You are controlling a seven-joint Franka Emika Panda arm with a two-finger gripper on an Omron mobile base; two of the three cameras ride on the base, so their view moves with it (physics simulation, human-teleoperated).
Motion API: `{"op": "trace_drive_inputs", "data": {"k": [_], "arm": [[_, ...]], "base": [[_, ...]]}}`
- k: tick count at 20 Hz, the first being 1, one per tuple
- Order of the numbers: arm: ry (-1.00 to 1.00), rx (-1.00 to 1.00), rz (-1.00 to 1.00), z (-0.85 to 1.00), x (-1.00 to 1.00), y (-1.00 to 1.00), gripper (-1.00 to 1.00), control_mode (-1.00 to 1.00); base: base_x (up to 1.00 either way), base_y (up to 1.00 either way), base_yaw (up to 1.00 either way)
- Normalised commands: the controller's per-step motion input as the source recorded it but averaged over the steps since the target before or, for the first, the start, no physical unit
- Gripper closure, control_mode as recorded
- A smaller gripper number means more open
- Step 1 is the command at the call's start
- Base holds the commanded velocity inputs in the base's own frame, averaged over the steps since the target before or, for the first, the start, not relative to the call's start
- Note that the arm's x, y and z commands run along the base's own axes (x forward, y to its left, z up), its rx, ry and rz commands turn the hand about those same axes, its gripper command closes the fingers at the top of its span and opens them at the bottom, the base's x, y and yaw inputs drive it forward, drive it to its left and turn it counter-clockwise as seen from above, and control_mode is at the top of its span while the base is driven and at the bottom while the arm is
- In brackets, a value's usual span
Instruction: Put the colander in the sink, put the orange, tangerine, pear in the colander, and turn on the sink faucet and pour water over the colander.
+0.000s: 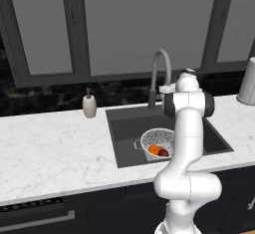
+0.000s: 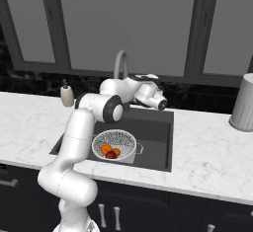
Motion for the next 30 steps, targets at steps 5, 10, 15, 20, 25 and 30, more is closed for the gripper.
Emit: {"op": "trace_drive_inputs", "data": {"k": [5, 10, 15, 20, 25, 30], "arm": [[0.08, 0.05, 0.0, -0.33, 0.0, -0.88, 1.0, -1.0], [0.02, 0.0, 0.0, -0.27, 0.0, -0.27, 1.0, -1.0], [0.02, 0.0, 0.0, -0.23, 0.0, -0.17, 1.0, -1.0], [0.03, 0.0, 0.0, -0.26, 0.0, -0.48, 1.0, -1.0], [0.07, 0.03, 0.0, -0.46, -0.08, -0.91, 1.0, -1.0], [0.06, 0.04, 0.0, -0.43, -0.21, -0.94, 1.0, -1.0]], "base": [[0.0, 0.0, 0.0], [0.0, 0.0, 0.0], [0.0, 0.0, 0.0], [0.0, 0.0, 0.0], [0.0, 0.0, 0.0], [0.0, 0.0, 0.0]]}}
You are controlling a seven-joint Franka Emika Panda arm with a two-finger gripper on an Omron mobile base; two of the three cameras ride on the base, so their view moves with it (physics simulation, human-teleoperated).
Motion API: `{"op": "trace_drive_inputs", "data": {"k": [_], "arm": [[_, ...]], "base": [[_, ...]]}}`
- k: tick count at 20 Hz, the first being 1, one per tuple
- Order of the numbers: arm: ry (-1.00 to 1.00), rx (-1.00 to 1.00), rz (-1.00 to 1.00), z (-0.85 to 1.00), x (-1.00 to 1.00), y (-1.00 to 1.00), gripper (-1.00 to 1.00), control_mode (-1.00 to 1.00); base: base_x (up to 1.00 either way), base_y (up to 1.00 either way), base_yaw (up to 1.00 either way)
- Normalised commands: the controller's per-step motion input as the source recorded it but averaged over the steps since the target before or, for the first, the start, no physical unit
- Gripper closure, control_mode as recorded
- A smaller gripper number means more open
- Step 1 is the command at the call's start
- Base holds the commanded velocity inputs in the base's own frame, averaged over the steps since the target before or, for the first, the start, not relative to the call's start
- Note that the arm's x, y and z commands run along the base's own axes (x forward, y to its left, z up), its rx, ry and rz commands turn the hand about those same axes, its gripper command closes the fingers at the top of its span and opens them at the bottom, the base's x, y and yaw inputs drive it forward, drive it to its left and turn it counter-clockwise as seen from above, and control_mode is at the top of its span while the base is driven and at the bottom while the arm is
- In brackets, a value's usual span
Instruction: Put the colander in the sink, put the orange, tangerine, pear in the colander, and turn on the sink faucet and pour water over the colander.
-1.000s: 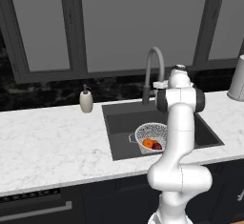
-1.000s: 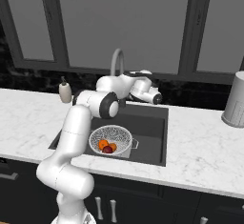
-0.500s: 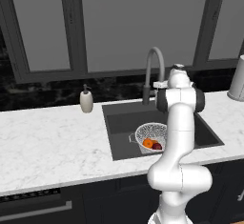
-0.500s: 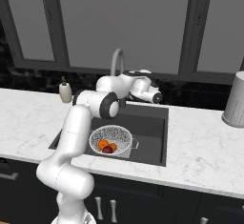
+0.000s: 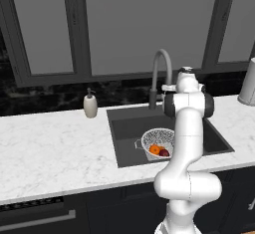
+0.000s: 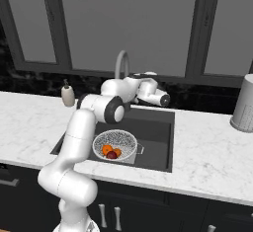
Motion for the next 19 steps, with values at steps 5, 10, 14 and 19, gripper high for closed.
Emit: {"op": "trace_drive_inputs", "data": {"k": [5, 10, 14, 19], "arm": [[0.06, 0.01, 0.0, -0.5, -0.4, -0.78, 1.0, -1.0], [0.02, 0.03, 0.0, -0.32, -0.63, -0.71, 1.0, -1.0], [-0.2, 0.18, 0.0, 0.79, -0.93, -0.48, 1.0, -1.0], [-0.16, 0.16, 0.0, 0.89, -0.91, -0.64, 1.0, -1.0]], "base": [[0.0, 0.0, 0.0], [0.0, 0.0, 0.0], [0.0, 0.0, 0.0], [0.0, 0.0, 0.0]]}}
